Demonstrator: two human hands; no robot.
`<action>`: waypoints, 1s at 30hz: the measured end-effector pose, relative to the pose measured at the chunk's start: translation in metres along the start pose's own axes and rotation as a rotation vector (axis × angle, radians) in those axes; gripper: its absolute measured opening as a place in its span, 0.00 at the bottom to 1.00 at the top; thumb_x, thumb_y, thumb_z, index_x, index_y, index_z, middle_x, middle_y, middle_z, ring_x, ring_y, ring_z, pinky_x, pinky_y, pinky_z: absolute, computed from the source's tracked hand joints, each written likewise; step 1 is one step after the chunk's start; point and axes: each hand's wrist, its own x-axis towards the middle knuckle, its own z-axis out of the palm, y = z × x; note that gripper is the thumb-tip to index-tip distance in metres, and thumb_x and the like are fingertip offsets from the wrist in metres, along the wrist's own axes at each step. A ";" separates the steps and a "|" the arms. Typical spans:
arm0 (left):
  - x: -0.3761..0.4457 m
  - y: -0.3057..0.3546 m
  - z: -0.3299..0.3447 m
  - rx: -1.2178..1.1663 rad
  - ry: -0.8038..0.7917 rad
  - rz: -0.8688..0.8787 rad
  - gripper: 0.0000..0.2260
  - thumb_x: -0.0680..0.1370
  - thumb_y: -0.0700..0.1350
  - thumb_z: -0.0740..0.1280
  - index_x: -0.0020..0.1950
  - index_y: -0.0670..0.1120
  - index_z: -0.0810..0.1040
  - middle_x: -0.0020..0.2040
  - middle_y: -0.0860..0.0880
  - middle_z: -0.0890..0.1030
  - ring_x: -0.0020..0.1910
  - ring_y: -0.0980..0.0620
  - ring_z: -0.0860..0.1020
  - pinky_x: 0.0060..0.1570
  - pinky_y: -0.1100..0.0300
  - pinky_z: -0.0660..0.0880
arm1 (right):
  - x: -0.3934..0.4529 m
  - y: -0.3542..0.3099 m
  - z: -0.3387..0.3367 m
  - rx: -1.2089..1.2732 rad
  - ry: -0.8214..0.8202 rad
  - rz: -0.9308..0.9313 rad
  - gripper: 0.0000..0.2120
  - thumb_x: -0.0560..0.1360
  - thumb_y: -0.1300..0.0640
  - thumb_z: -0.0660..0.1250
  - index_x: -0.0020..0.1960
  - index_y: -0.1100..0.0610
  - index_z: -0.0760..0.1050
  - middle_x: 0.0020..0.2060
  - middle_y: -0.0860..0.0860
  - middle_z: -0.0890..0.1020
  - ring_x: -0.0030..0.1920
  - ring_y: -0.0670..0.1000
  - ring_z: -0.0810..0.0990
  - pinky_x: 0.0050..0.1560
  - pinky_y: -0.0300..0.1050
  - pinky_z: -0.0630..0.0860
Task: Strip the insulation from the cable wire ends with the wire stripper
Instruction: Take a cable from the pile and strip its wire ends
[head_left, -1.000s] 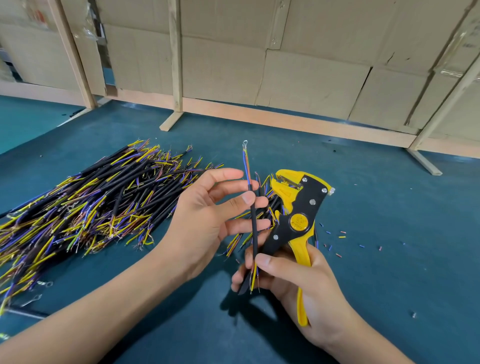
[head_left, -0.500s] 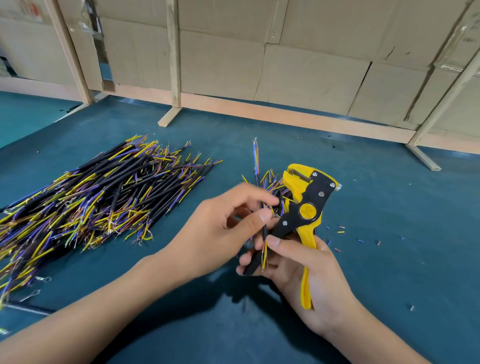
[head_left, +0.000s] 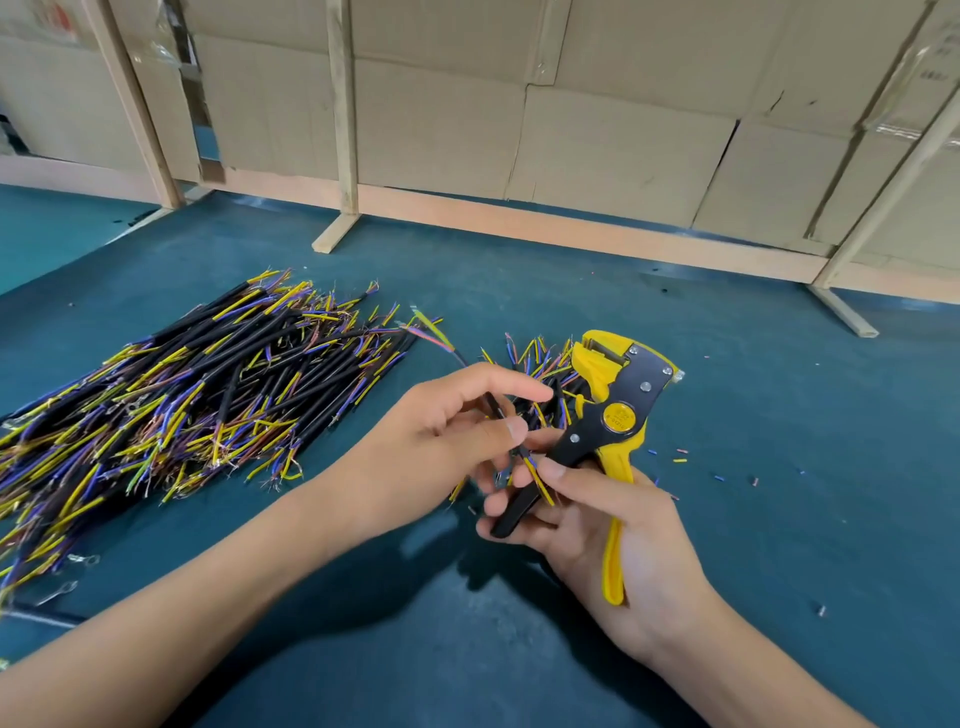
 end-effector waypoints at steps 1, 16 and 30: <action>0.000 0.000 0.001 -0.020 -0.003 -0.010 0.13 0.79 0.39 0.64 0.63 0.46 0.79 0.40 0.48 0.75 0.36 0.45 0.78 0.38 0.55 0.76 | 0.000 0.000 0.000 -0.002 0.019 0.004 0.09 0.69 0.64 0.72 0.49 0.63 0.82 0.39 0.63 0.79 0.39 0.66 0.81 0.45 0.63 0.80; -0.002 0.010 -0.010 0.218 -0.097 -0.069 0.15 0.80 0.42 0.56 0.62 0.56 0.73 0.45 0.44 0.71 0.36 0.45 0.79 0.45 0.47 0.77 | -0.001 0.002 0.001 -0.085 0.018 -0.012 0.09 0.69 0.69 0.72 0.48 0.61 0.80 0.42 0.68 0.81 0.38 0.65 0.80 0.45 0.62 0.80; -0.006 0.025 -0.026 0.084 -0.310 -0.168 0.22 0.77 0.36 0.71 0.68 0.52 0.73 0.45 0.45 0.82 0.37 0.46 0.77 0.36 0.60 0.74 | -0.006 -0.005 0.003 -0.071 0.013 -0.058 0.09 0.69 0.69 0.71 0.49 0.62 0.79 0.37 0.64 0.80 0.35 0.64 0.80 0.43 0.61 0.81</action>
